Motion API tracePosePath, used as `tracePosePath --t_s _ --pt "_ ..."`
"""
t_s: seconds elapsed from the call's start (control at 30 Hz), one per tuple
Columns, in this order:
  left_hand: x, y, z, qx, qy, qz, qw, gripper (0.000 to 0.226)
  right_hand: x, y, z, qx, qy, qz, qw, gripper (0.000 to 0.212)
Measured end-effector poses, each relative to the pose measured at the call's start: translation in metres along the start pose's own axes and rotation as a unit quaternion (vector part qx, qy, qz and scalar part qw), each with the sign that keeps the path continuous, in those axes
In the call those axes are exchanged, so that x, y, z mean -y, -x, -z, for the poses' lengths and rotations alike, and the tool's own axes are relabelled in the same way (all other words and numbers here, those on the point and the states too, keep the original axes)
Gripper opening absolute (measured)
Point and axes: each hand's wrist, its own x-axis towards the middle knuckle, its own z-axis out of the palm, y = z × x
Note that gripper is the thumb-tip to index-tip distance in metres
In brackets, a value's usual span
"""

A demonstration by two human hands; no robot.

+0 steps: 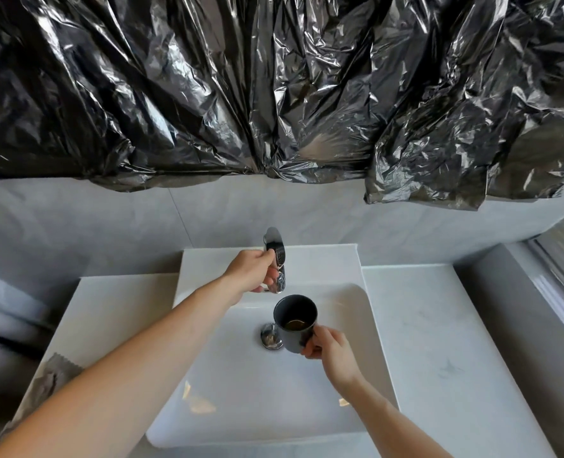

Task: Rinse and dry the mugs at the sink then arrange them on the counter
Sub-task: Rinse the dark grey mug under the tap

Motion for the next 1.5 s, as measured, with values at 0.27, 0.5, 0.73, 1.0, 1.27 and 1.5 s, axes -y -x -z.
tracePosePath --t_s 0.27,0.5,0.73,1.0,1.27,1.5 --pt "-0.003 -0.001 0.000 -0.020 -0.021 -0.015 0.999 0.033 0.016 -0.018 -0.014 0.011 -0.019 0.003 1.000 0.051" --pt "-0.006 0.000 0.001 -0.020 -0.018 -0.016 0.999 0.034 0.023 -0.027 -0.017 0.024 -0.008 -0.002 1.000 0.044" --pt "-0.006 -0.001 0.002 -0.021 -0.001 -0.011 1.000 0.035 0.021 -0.034 -0.016 0.040 -0.005 -0.005 0.999 0.041" --pt "-0.006 -0.001 0.000 -0.028 0.007 -0.006 1.000 0.036 0.022 -0.031 -0.019 0.034 -0.004 -0.010 0.999 0.043" --pt "-0.012 -0.006 0.001 -0.040 0.033 0.009 0.999 0.030 0.027 -0.027 -0.018 0.027 0.002 -0.005 1.000 0.046" --pt "-0.016 -0.007 -0.001 -0.041 0.063 0.037 0.996 0.028 0.027 -0.028 -0.018 0.029 0.009 0.002 1.000 0.044"
